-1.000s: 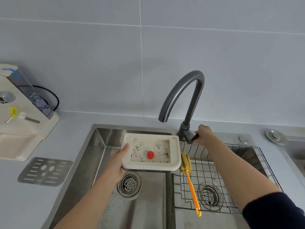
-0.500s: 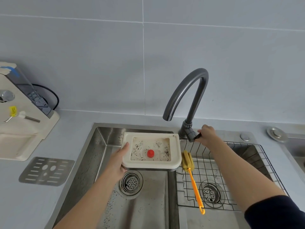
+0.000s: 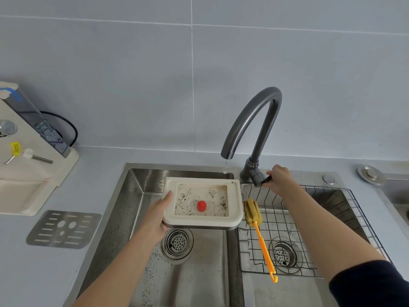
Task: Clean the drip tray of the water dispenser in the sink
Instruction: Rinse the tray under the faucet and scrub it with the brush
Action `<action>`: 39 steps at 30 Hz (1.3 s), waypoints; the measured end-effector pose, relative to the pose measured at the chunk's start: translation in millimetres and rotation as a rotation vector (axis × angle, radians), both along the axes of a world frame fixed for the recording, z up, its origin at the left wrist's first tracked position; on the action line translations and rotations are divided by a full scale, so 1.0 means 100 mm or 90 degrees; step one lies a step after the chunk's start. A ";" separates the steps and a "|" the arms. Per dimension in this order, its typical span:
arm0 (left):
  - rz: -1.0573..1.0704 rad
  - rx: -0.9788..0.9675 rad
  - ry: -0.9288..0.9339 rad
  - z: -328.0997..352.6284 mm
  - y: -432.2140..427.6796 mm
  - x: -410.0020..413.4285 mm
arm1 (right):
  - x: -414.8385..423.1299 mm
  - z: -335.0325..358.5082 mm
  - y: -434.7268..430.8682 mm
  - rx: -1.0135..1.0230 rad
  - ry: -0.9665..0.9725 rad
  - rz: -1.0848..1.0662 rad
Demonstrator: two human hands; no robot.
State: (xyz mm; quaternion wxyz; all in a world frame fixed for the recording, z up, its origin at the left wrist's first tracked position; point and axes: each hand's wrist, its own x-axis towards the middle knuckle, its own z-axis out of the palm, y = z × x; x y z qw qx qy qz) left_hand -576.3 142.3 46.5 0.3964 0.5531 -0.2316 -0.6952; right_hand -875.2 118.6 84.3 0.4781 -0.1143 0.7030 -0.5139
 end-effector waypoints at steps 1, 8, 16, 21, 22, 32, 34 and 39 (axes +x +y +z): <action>0.000 0.001 0.000 0.00 0.00 0.00 | -0.01 -0.04 -0.02 -0.005 0.008 -0.005; -0.006 0.007 -0.006 -0.02 0.00 0.02 | -0.03 -0.07 -0.01 0.018 -0.043 -0.034; -0.019 0.010 -0.011 -0.03 0.03 0.05 | 0.02 -0.31 0.40 0.097 0.232 0.220; -0.041 0.004 0.000 -0.03 0.06 0.10 | 0.17 -0.71 0.85 0.245 0.491 0.451; -0.045 0.003 0.002 -0.03 0.06 0.11 | 0.20 -0.77 0.93 0.290 0.516 0.502; -0.039 -0.003 0.008 -0.07 0.06 0.23 | 0.37 -0.92 1.22 0.407 0.579 0.552; -0.045 -0.004 0.010 -0.08 0.05 0.26 | 0.35 -0.84 1.26 0.365 0.545 0.484; -0.044 -0.003 0.020 -0.11 0.03 0.33 | 0.28 -0.47 1.62 0.202 0.508 0.366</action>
